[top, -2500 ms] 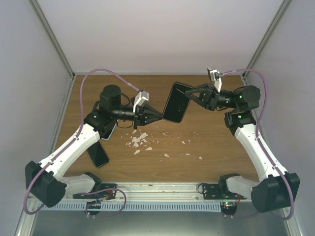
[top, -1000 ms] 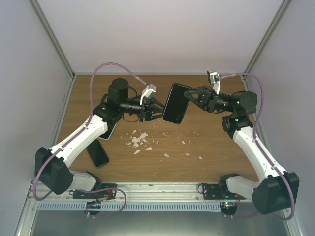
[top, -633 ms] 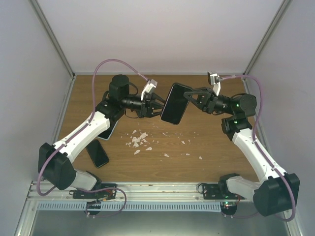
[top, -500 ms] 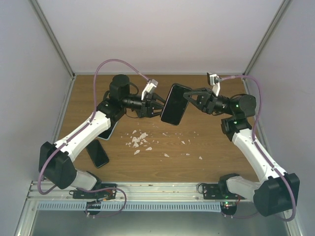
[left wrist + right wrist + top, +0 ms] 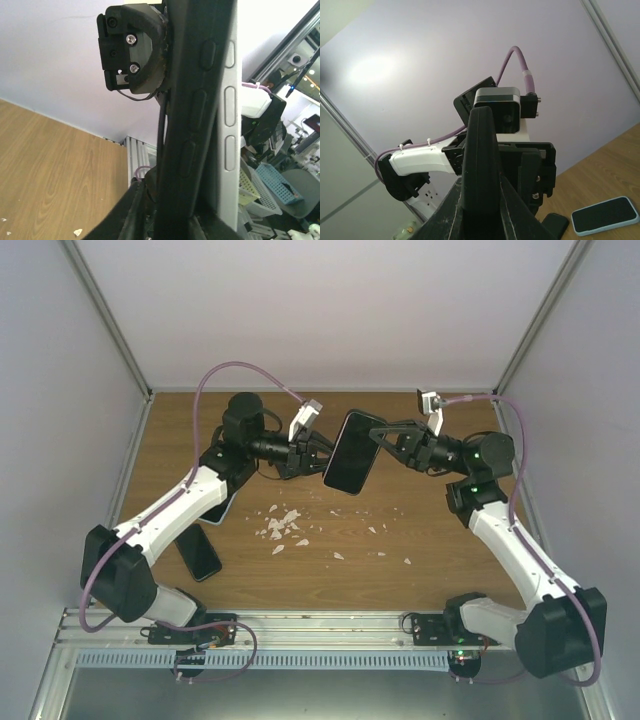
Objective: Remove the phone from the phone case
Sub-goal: Remove the phone case from the phone.
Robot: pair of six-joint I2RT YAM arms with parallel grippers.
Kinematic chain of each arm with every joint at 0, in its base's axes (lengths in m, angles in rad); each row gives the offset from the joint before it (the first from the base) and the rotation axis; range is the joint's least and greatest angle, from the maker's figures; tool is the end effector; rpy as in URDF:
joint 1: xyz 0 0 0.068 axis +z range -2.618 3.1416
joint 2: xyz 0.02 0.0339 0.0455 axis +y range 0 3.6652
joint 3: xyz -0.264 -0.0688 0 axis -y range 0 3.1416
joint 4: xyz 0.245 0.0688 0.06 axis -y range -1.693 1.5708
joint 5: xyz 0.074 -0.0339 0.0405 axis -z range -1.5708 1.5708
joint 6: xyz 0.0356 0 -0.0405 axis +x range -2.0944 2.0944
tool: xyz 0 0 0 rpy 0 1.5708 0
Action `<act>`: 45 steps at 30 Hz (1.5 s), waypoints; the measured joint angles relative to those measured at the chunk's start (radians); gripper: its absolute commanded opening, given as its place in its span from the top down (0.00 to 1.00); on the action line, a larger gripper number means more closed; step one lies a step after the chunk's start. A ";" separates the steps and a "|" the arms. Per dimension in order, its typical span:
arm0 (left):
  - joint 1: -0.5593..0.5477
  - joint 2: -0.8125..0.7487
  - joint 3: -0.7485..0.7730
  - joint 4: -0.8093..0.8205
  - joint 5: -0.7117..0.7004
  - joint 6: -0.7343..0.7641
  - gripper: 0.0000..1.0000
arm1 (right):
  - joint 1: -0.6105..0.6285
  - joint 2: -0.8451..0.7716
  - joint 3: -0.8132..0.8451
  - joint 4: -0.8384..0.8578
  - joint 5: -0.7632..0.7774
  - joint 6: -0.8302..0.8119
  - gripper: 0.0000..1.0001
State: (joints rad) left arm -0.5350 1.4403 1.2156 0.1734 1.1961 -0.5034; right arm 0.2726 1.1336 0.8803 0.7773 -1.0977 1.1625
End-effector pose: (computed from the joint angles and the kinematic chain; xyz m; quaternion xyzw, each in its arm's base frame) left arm 0.2625 -0.1941 0.3747 0.3972 0.5930 -0.6368 0.2916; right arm 0.2212 0.0947 0.3945 -0.2243 0.5794 0.6823 0.3852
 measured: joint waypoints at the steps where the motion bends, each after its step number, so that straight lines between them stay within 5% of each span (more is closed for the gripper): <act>1: 0.000 0.000 -0.005 0.006 0.001 -0.008 0.87 | 0.000 0.003 0.000 -0.005 -0.001 -0.004 1.00; 6: 0.012 -0.002 -0.044 0.052 0.010 -0.027 1.00 | -0.001 0.017 -0.002 -0.060 0.005 -0.014 1.00; 12: 0.027 -0.003 -0.088 0.091 0.000 -0.065 1.00 | -0.005 0.041 0.000 -0.101 -0.003 -0.024 0.98; 27: 0.100 0.072 -0.156 0.227 -0.077 -0.264 1.00 | -0.070 0.147 0.059 -0.270 -0.140 -0.134 0.01; 32: 0.122 0.122 -0.175 0.251 -0.085 -0.327 1.00 | -0.143 0.158 0.127 -0.373 -0.134 -0.222 0.01; 38: 0.130 0.189 -0.175 0.260 -0.112 -0.378 1.00 | -0.189 0.171 0.447 -0.616 -0.053 -0.466 0.00; 45: 0.131 0.222 -0.179 0.224 -0.140 -0.363 1.00 | -0.297 0.230 0.703 -0.736 0.080 -0.536 0.00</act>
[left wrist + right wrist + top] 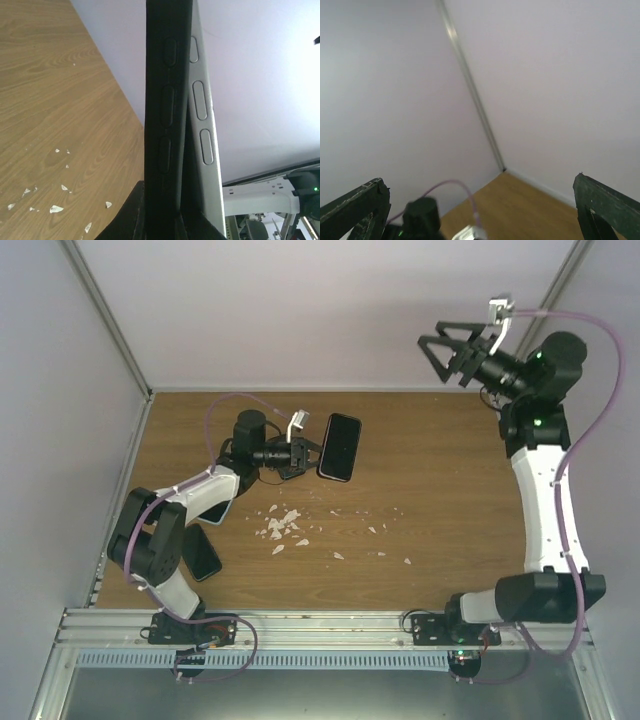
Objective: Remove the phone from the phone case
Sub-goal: Remove the phone case from the phone.
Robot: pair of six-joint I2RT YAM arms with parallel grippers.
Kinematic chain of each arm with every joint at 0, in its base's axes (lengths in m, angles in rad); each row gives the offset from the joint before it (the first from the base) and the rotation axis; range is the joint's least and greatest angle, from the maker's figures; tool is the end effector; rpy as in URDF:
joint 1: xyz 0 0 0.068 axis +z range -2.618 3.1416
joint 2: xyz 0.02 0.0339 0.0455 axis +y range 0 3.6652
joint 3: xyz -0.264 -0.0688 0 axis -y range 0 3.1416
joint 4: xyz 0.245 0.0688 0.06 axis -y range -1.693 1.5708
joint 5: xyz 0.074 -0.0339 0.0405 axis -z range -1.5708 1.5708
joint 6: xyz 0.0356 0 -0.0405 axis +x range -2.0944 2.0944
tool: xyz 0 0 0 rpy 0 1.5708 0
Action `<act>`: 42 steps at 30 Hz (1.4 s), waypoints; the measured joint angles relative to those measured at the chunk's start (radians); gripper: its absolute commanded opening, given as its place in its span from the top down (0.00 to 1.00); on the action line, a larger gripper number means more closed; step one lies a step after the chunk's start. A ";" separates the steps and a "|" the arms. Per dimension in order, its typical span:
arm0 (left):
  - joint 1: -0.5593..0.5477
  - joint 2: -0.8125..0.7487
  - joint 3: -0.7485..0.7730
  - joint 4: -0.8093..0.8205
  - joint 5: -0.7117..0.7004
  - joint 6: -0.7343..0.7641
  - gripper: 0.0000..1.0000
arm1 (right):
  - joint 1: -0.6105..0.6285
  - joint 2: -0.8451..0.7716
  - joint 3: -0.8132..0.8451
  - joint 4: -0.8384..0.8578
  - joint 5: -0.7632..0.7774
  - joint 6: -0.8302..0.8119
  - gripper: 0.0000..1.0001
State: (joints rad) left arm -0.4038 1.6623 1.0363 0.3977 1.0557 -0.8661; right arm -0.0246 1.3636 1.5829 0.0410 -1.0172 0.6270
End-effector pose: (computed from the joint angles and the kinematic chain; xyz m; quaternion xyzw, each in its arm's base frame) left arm 0.3253 -0.1727 0.2608 0.1500 0.7302 -0.6362 0.1987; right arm 0.2820 0.0234 0.5076 -0.1954 0.6278 0.4888 0.5733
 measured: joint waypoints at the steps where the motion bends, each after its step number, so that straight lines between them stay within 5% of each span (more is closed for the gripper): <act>1: 0.000 0.000 -0.004 -0.002 -0.003 0.004 1.00 | -0.010 0.021 0.039 -0.017 0.023 0.002 0.00; 8: 0.000 0.030 -0.013 -0.092 -0.030 0.056 1.00 | -0.063 0.179 0.293 -0.098 0.127 0.088 0.00; 15: 0.001 0.193 0.146 -0.379 -0.096 0.096 1.00 | -0.117 0.342 0.512 -0.125 0.154 0.200 0.00; 30: 0.001 0.138 0.253 -0.929 -0.610 0.145 1.00 | -0.122 0.387 0.537 -0.122 0.172 0.253 0.01; 36: 0.003 0.024 0.253 -1.012 -0.840 0.197 1.00 | -0.121 0.377 0.538 -0.109 0.179 0.243 0.00; 42: 0.031 -0.014 0.249 -1.024 -0.914 0.213 1.00 | -0.113 0.358 0.538 -0.101 0.186 0.253 0.01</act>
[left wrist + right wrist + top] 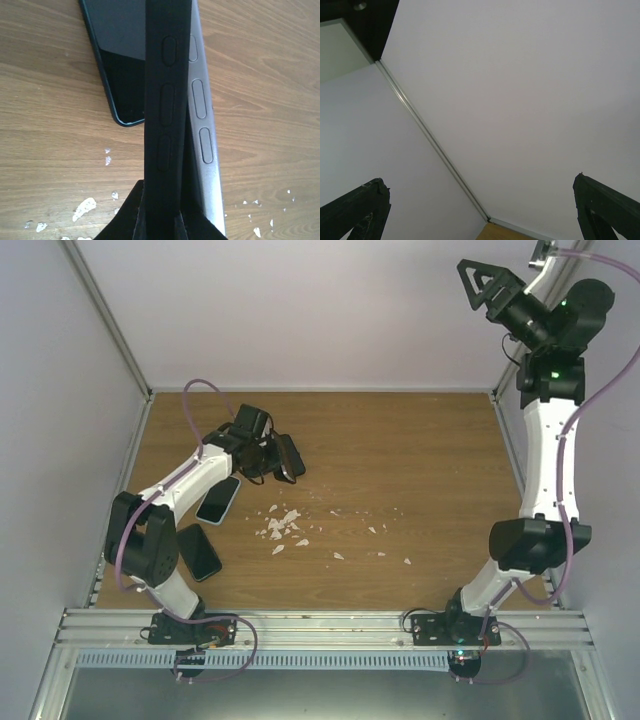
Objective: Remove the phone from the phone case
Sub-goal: Remove the phone case from the phone.
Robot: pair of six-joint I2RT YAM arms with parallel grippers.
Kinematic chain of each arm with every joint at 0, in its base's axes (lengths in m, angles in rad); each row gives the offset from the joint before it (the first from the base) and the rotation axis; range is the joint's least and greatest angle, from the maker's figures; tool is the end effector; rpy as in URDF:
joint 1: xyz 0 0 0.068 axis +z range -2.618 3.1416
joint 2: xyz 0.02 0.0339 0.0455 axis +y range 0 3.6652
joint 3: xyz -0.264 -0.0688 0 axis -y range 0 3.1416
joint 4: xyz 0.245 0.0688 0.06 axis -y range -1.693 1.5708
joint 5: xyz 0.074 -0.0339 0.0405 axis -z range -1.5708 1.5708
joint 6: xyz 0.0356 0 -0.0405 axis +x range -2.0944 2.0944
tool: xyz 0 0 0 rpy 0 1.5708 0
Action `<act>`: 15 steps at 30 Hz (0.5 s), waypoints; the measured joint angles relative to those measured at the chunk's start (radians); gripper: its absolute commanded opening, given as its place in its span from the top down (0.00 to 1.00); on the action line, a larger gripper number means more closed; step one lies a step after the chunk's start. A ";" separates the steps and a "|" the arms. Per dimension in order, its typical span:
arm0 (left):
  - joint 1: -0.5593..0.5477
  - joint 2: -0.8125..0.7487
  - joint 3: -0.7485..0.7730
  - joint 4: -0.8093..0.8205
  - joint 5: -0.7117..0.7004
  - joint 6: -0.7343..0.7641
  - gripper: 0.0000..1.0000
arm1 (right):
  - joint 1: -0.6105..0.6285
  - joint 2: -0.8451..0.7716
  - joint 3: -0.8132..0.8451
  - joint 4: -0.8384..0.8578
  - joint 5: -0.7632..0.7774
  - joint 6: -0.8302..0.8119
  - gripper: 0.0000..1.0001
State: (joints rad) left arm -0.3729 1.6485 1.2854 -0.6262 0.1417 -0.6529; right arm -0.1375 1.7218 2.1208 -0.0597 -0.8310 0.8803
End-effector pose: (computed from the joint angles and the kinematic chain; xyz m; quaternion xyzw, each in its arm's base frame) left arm 0.3249 -0.1325 0.2545 -0.1133 0.9491 -0.1994 0.2159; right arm 0.3548 -0.0226 0.5576 -0.0303 0.6220 0.4883 0.6114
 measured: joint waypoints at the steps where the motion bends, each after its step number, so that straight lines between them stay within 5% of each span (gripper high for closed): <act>1: 0.005 0.000 -0.001 -0.002 -0.003 0.000 1.00 | 0.007 -0.002 -0.001 0.000 0.005 -0.004 0.00; 7: 0.035 -0.002 -0.008 -0.010 0.017 -0.009 1.00 | 0.119 -0.058 -0.112 0.006 0.019 -0.105 0.00; 15: 0.141 -0.050 -0.087 0.006 0.127 -0.048 1.00 | 0.377 -0.111 -0.335 -0.129 0.184 -0.514 0.05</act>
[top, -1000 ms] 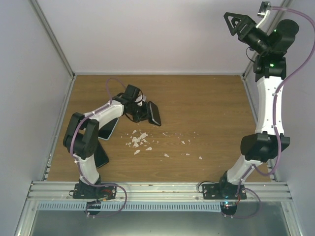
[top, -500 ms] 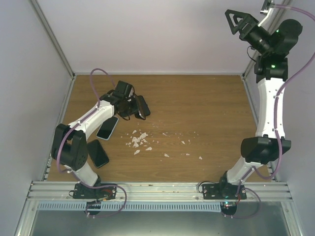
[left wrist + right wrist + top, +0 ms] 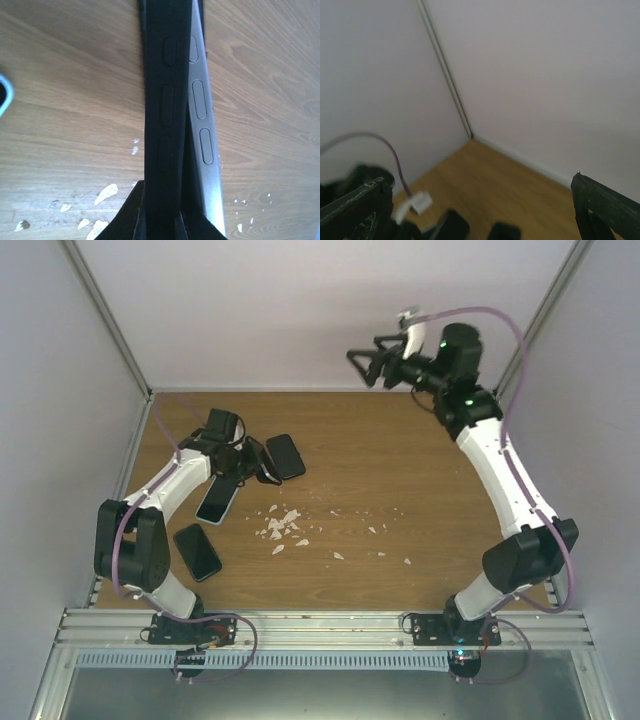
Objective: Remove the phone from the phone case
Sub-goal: Remove the phone case from the phone.
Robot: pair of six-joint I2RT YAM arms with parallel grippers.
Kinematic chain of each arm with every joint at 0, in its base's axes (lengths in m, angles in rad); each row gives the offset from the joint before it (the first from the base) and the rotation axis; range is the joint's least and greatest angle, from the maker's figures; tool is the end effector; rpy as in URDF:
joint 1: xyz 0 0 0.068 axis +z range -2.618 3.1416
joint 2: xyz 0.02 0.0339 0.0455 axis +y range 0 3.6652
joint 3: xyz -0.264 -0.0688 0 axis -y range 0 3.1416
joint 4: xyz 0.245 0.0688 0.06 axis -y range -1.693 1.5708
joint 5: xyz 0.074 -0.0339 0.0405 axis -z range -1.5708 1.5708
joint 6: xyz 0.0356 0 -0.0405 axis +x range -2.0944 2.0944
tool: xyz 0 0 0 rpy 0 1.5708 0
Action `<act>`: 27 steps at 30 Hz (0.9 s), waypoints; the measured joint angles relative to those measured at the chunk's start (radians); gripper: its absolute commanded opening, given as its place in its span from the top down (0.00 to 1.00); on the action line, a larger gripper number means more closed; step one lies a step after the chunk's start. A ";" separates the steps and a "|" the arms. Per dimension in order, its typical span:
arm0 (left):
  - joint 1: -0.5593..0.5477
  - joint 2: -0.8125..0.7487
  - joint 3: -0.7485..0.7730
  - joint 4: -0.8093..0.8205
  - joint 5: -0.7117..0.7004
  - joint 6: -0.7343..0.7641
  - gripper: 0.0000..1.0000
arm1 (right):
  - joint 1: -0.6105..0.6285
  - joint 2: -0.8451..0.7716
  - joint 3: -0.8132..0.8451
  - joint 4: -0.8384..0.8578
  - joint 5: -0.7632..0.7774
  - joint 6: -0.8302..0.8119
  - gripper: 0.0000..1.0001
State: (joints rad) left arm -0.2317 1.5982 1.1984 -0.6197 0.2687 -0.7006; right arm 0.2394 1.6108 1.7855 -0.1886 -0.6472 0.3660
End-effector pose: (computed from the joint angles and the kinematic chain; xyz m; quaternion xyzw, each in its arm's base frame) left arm 0.3219 -0.0857 0.2450 -0.1861 0.9360 -0.2364 0.1830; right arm 0.3483 0.1071 0.4775 -0.1801 0.6878 0.4146 0.5680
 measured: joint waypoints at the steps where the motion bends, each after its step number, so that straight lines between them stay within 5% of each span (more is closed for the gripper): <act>1: 0.023 -0.005 -0.017 0.007 0.022 -0.012 1.00 | 0.031 -0.008 -0.037 -0.015 0.029 -0.056 0.06; 10: 0.150 -0.047 -0.165 0.087 0.176 -0.104 1.00 | 0.282 -0.036 -0.286 -0.106 0.294 -0.418 0.13; 27: 0.274 -0.151 -0.294 0.221 0.330 -0.209 1.00 | 0.645 0.045 -0.376 -0.003 0.554 -0.631 0.31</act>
State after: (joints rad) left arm 0.0422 1.4475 0.9039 -0.3985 0.5991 -0.9100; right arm 0.8848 1.6554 1.4097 -0.1913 -0.0937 -0.2646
